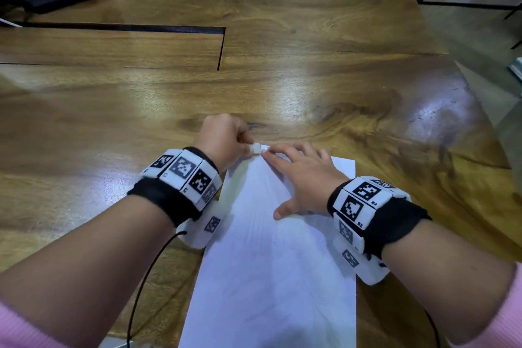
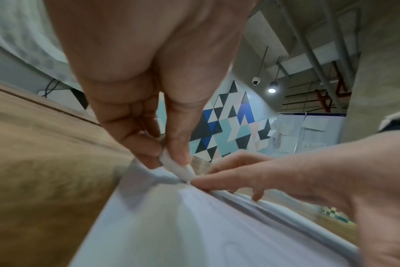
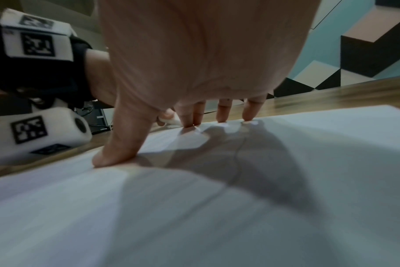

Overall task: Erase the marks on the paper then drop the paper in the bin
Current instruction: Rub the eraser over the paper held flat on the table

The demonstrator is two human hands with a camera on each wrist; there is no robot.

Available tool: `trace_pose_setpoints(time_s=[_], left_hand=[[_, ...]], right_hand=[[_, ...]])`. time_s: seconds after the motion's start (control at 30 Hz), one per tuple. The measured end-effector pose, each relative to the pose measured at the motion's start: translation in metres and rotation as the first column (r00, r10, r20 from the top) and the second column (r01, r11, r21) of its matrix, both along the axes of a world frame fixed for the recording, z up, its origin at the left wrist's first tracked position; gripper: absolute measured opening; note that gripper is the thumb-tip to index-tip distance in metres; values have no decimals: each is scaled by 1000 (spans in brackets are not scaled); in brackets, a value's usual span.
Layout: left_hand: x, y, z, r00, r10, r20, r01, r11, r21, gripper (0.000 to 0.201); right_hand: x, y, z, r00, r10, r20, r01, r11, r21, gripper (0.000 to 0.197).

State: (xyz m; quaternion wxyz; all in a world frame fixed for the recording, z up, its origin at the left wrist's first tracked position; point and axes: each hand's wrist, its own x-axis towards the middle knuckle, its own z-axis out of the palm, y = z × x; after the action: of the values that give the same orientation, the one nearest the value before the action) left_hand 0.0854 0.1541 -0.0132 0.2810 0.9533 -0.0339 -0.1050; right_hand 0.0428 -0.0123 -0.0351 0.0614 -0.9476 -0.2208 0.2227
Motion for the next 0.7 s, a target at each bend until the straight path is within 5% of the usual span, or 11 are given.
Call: trace_pose_setpoints(time_s=[0.17,0.3,0.37,0.5,0.7], left_hand=[[-21,13,-3,930,-200,-310,204,979,-17,9],[-4,2,-1,999,-33,-18,33,999,8,9],[-4,0,0,999,-32,0,32,999,14,9],[-21,12,0,924,-209,-321,221,975,2,10],[-5,-5,3,1000,-20,-10,20,1000,19,10]], right_hand=[[-1,0,1,1000,0,-14,0,1000,-2,111],[-1,0,1,1000,2,-4,-2,1000,-11,110],[-1,1,1,1000,2,-6,-2,1000,-12,110],[-1,-1,1,1000,3,-14,-3,1000,-6,110],[0,0,-1,1000,3,-8,-3,1000,-9,111]])
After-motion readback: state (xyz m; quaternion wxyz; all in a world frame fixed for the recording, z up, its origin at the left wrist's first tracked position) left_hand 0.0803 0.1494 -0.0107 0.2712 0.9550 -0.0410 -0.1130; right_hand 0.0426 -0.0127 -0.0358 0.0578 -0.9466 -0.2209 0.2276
